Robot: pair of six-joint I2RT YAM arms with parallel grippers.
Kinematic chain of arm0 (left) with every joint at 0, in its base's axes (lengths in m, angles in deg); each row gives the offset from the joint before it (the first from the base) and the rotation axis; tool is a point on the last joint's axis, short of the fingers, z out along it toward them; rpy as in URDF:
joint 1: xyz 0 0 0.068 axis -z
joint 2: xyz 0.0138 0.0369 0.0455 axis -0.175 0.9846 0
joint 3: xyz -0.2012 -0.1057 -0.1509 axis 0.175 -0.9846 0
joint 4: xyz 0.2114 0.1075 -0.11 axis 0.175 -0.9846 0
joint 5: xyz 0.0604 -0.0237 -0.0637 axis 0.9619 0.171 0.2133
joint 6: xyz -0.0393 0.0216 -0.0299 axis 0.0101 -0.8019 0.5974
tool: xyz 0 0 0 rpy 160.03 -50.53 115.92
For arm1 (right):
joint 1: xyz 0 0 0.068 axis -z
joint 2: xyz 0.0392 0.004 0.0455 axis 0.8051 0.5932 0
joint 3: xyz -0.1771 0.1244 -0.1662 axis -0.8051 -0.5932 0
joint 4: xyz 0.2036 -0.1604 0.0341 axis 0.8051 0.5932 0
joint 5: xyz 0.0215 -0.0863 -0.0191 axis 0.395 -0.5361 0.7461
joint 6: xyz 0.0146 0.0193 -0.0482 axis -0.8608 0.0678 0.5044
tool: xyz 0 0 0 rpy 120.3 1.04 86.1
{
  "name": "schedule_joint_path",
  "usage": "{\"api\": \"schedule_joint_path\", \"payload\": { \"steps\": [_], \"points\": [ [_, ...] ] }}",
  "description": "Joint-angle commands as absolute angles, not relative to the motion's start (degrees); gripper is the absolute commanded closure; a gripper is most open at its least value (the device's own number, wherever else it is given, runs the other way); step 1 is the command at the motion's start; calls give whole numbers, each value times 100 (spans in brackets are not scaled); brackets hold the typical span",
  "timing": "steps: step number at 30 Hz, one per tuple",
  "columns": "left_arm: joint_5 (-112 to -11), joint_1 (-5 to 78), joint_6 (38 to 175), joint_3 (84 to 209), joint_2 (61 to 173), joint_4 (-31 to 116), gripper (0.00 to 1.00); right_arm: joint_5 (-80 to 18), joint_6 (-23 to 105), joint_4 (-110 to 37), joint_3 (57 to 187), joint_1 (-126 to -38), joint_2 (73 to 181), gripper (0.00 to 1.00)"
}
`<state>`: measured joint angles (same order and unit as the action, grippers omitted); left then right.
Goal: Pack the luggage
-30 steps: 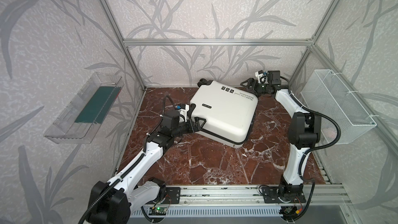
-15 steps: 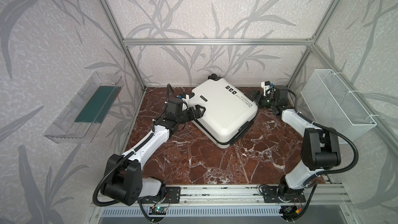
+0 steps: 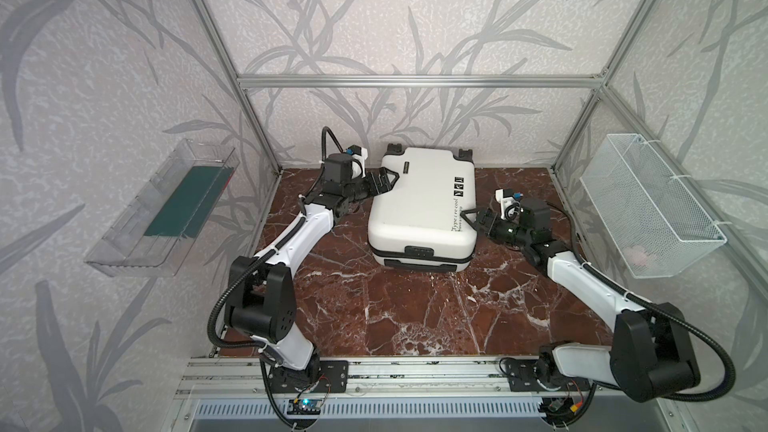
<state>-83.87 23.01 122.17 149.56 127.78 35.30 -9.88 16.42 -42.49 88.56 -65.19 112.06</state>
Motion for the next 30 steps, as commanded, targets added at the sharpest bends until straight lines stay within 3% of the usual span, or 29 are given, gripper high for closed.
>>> {"api": "schedule_joint_path", "payload": {
  "steps": [1, 9, 18, 30],
  "points": [
    [-8844, 2124, 12095, 14981, 12488, 3440, 1, -1566, 2040, -3295, 8978, -6471, 10885, 1],
    [-8847, 1846, 11925, 14266, 11829, 3351, 1, -1274, 2464, -3140, 8405, -6425, 10324, 0],
    [-8841, 1847, 12119, 13219, 11359, 3560, 1, -1302, 2571, -3134, 7663, -6425, 9359, 9],
    [-8974, 2427, 12758, 12358, 10916, 4312, 1, -346, 2289, -3737, 7562, -6425, 9542, 14]
  ]
}}
